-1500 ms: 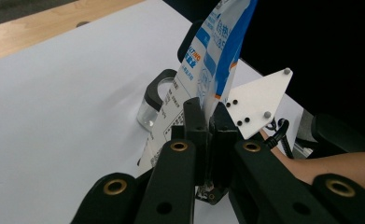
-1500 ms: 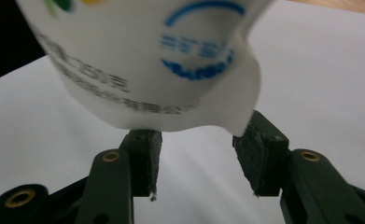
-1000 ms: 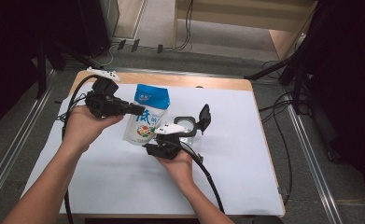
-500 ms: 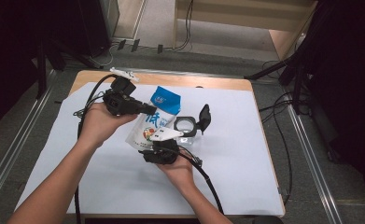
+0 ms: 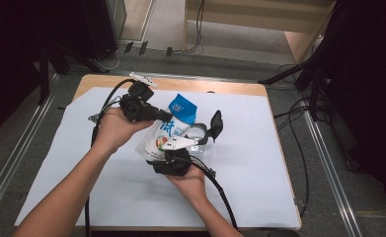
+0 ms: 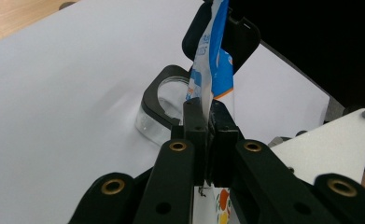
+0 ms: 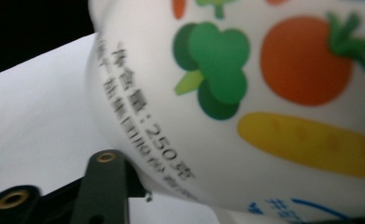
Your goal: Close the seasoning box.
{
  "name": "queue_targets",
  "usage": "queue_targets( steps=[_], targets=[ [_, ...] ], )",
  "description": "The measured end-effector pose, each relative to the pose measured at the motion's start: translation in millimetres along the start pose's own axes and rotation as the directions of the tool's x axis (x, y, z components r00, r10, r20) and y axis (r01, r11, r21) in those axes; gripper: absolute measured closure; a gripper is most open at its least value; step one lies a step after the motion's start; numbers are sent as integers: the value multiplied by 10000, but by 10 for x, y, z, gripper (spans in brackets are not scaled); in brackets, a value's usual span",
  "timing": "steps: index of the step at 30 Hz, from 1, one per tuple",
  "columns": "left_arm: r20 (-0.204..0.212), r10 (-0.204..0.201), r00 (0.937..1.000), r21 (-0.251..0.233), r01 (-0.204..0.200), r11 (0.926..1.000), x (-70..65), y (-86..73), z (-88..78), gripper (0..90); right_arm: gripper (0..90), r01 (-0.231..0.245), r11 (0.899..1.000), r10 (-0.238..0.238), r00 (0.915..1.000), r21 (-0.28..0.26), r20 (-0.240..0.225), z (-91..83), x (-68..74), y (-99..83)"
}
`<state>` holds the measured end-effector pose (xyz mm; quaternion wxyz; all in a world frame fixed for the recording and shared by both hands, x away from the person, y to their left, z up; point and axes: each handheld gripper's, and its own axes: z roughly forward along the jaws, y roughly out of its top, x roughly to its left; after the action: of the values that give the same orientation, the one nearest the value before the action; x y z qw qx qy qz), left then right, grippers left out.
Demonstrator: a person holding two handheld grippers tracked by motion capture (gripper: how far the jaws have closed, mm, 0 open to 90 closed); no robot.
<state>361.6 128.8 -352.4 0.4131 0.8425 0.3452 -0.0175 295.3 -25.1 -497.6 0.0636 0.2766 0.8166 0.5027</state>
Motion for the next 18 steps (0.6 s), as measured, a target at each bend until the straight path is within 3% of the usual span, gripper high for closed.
queue_targets(
  steps=[14, 18],
  targets=[
    [-13, 64, 10000, 288, -63, 9996, 12, 70, 168, 893, 487, -391, 9992, 392, 9991, 79, -154, -21, -35, -27],
    [-20, 62, 10000, 350, -61, 9994, 16, 85, 208, 892, 567, -666, 9978, 666, 9976, 6, -195, -39, -59, -37]
  ],
)
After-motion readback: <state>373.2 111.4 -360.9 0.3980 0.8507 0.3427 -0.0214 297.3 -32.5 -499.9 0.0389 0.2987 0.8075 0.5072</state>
